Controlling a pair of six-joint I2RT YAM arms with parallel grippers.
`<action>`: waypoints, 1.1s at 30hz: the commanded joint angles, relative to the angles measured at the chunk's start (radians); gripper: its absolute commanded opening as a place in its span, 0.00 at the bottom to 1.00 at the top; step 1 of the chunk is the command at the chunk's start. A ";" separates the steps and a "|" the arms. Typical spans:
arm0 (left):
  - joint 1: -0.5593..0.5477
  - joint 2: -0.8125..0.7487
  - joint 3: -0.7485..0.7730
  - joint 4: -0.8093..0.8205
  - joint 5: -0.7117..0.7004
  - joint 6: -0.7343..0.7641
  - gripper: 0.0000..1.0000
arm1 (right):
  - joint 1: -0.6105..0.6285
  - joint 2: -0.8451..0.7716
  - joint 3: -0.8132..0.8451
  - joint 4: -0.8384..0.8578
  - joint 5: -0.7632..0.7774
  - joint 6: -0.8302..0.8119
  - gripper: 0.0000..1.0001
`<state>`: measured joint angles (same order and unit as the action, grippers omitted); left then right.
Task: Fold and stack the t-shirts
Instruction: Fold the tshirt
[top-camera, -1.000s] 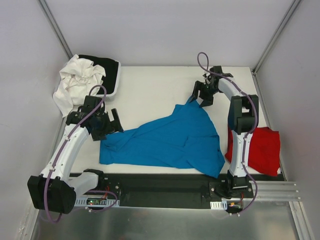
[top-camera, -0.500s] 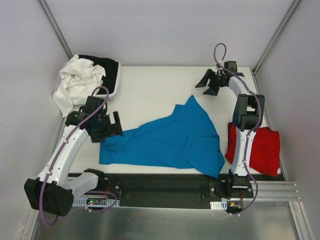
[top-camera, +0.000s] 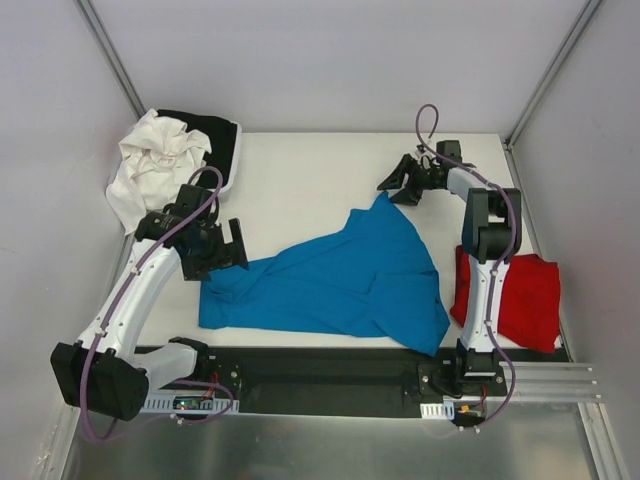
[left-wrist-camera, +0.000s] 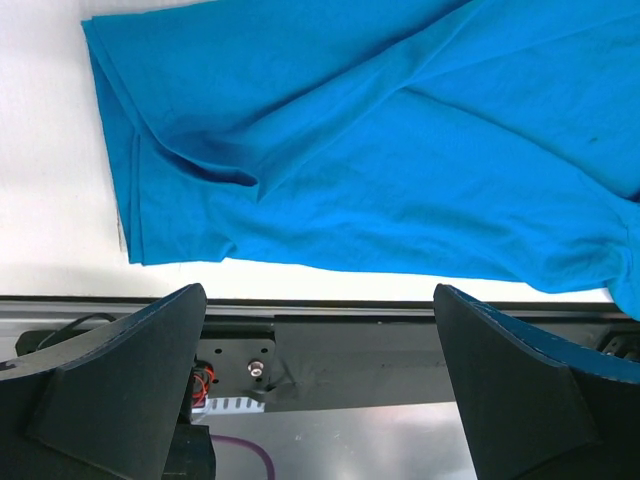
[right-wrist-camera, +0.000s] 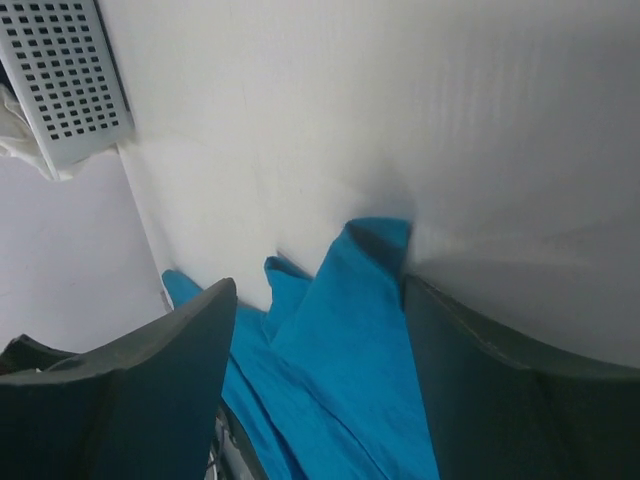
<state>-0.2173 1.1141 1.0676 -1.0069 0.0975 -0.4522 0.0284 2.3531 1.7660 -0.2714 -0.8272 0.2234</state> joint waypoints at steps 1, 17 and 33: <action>-0.013 0.010 0.043 -0.022 -0.008 0.020 0.98 | 0.047 -0.038 -0.081 0.003 -0.004 -0.032 0.63; -0.011 -0.036 -0.012 -0.007 -0.004 0.007 0.99 | 0.057 -0.187 -0.163 -0.002 0.066 -0.029 0.01; -0.013 0.010 -0.135 0.071 0.015 -0.063 0.98 | 0.103 -0.506 -0.372 -0.149 0.112 -0.096 0.01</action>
<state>-0.2173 1.1023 0.9775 -0.9375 0.1265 -0.4656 0.0982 1.9247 1.4567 -0.3542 -0.7368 0.1726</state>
